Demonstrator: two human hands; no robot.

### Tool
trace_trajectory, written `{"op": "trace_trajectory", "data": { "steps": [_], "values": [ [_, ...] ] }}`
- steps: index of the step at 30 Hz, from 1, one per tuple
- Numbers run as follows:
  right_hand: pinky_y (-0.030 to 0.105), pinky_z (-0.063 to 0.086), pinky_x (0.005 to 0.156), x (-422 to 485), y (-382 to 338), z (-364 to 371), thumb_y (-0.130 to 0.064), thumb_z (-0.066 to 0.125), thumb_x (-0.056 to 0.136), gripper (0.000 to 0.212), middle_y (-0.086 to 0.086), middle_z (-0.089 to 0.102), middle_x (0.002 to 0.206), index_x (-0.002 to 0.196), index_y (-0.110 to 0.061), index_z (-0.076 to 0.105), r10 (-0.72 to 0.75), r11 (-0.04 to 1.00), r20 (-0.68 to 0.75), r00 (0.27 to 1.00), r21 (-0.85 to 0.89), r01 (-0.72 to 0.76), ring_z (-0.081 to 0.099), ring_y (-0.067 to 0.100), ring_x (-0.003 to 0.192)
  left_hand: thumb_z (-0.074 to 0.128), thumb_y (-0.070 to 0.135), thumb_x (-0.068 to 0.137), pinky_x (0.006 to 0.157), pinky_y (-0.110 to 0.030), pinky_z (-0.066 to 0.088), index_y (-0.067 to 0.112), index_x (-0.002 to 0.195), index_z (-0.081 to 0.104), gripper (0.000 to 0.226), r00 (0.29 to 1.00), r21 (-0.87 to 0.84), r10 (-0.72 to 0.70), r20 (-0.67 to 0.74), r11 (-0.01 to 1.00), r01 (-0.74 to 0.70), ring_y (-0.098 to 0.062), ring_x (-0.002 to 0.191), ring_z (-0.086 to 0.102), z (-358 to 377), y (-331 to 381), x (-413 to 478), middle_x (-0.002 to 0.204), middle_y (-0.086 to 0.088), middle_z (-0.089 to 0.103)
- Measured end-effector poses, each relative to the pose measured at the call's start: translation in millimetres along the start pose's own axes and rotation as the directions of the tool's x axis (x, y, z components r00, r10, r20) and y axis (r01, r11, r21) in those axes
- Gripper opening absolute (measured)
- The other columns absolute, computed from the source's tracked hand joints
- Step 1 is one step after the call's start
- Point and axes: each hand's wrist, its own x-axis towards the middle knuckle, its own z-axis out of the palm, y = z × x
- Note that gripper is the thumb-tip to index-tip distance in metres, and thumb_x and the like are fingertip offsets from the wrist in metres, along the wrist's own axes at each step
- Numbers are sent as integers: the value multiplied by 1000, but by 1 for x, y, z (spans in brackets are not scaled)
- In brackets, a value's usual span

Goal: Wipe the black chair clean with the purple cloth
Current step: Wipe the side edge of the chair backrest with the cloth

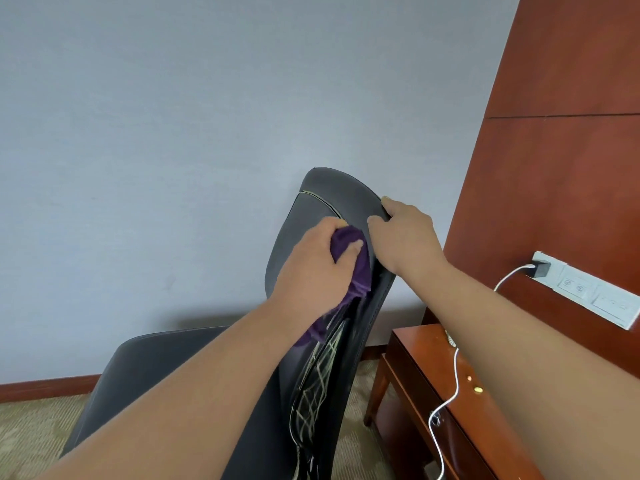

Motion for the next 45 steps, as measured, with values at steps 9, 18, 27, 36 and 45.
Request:
{"op": "trace_trajectory", "data": {
  "steps": [9,18,27,36,45],
  "values": [
    [27,37,78,3,2,-5,-25,36,100,61,7,55,125,159,-20,17,38,997,189,981,-69,-25,49,20,101,50,41,94,68,-25,47,39,122,42,29,987,176,150,60,972,-159,-8,81,55,23,-14,-42,107,16,46],
    [30,41,85,5,-2,-6,-20,34,102,57,6,44,149,157,-13,20,36,993,230,973,-116,-9,51,29,118,47,45,94,66,-23,47,37,118,45,25,974,313,156,163,928,-201,-7,80,57,5,-26,-58,105,16,49],
    [32,36,71,8,4,-11,-17,35,100,28,-7,47,95,123,-16,50,38,994,298,954,-110,-5,50,28,92,51,40,94,69,-23,50,38,117,45,24,993,83,107,-47,991,-103,-6,85,56,39,14,-48,107,16,50],
    [29,39,85,14,4,-8,-26,34,102,63,1,42,151,160,-25,10,69,997,273,960,-37,-62,49,20,110,44,46,95,66,-27,52,40,123,39,28,968,467,3,249,876,-123,-8,80,59,21,-58,-95,111,16,48],
    [29,35,64,16,9,-4,-19,36,100,33,0,56,103,132,-18,42,26,1000,231,973,-19,-22,47,23,87,47,47,93,58,-13,41,37,117,44,26,985,223,165,-55,963,-149,-7,79,54,30,2,-38,105,17,50]
  ]
}}
